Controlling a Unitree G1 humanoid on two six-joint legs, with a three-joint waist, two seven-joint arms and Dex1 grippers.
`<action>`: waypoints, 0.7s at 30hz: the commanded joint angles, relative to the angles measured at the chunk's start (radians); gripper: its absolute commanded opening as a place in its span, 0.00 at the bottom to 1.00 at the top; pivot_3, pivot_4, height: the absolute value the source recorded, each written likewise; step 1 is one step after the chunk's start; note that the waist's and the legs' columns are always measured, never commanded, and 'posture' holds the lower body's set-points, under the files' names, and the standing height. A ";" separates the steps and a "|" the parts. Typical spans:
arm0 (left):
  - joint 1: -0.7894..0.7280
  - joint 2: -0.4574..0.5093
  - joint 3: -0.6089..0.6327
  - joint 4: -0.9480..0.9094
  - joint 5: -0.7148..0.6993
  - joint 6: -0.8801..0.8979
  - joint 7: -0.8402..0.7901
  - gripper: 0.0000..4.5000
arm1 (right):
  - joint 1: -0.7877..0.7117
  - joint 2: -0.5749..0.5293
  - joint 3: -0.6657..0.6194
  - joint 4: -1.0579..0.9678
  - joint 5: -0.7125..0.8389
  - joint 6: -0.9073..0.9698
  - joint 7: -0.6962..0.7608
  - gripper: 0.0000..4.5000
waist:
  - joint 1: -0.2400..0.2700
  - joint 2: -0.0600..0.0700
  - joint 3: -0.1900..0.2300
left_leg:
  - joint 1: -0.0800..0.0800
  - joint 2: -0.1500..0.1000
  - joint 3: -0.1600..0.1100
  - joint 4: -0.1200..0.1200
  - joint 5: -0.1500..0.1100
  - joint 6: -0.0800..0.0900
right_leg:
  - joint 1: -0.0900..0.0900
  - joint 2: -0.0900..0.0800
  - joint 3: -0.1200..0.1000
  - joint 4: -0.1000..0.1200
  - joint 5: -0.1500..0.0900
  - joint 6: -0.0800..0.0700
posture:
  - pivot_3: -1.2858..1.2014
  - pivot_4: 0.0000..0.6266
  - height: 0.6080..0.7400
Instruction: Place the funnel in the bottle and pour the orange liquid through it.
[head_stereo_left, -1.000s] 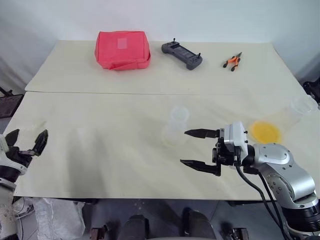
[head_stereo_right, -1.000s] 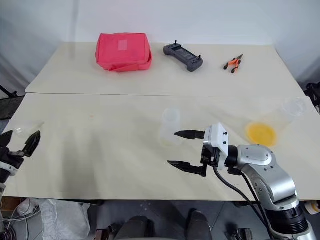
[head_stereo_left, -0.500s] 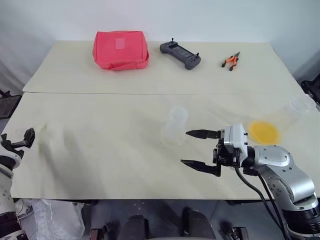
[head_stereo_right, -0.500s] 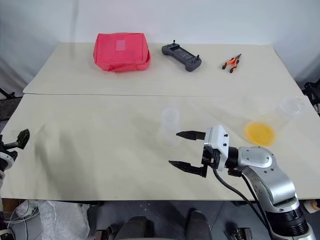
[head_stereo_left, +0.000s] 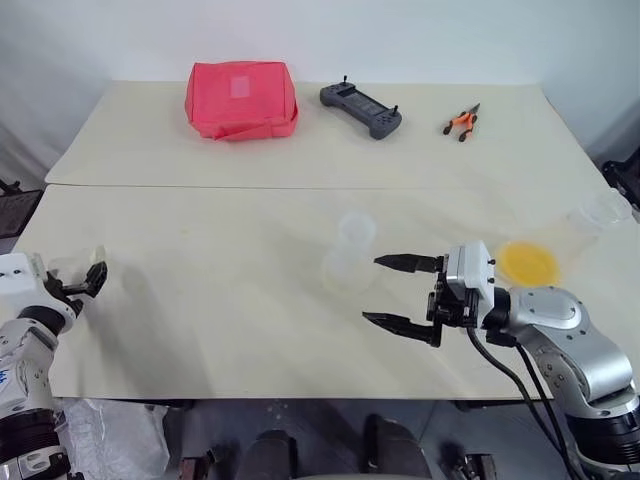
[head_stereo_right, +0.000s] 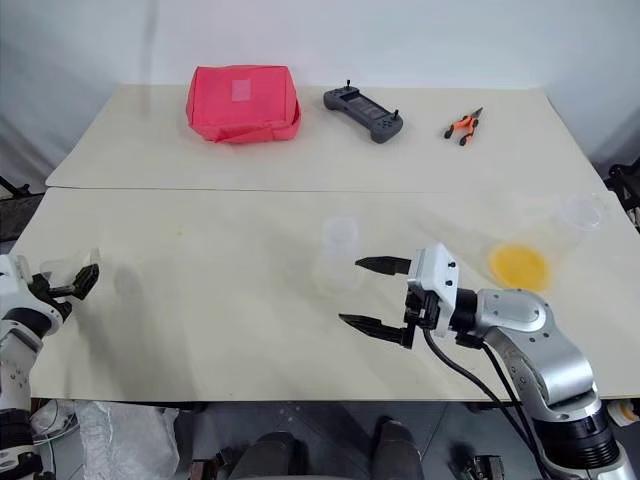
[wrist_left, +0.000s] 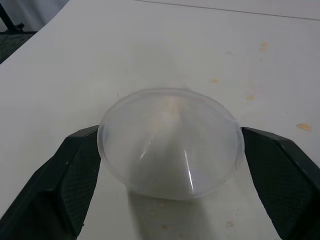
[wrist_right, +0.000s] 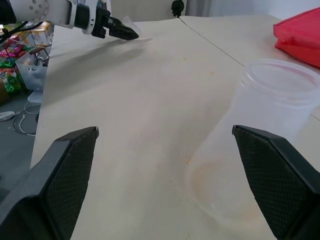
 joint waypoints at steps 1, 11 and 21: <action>0.025 0.004 0.030 -0.044 -0.001 -0.034 0.001 1.00 | -0.013 -0.016 -0.023 -0.047 0.012 0.004 -0.007 1.00 | 0.000 0.000 0.000 | 0.000 0.000 0.000 0.000 0.000 0.000 | 0.000 0.000 0.000 0.000 0.000 0.000 | 0.52 0.24 1.00; 0.203 -0.032 0.128 -0.242 -0.082 0.005 -0.022 1.00 | -0.028 -0.018 -0.018 -0.011 0.001 -0.012 0.015 1.00 | -0.004 0.000 0.000 | 0.000 0.000 0.000 0.000 0.000 0.000 | 0.000 0.000 0.000 -0.001 0.000 0.000 | 0.52 0.24 1.00; 0.098 0.006 0.063 -0.083 -0.040 -0.050 -0.074 1.00 | -0.084 0.003 0.017 0.046 -0.018 -0.033 0.044 1.00 | 0.002 -0.001 0.000 | 0.000 0.000 0.000 0.001 0.000 0.000 | 0.000 0.000 0.000 0.001 0.000 0.000 | 0.52 0.24 1.00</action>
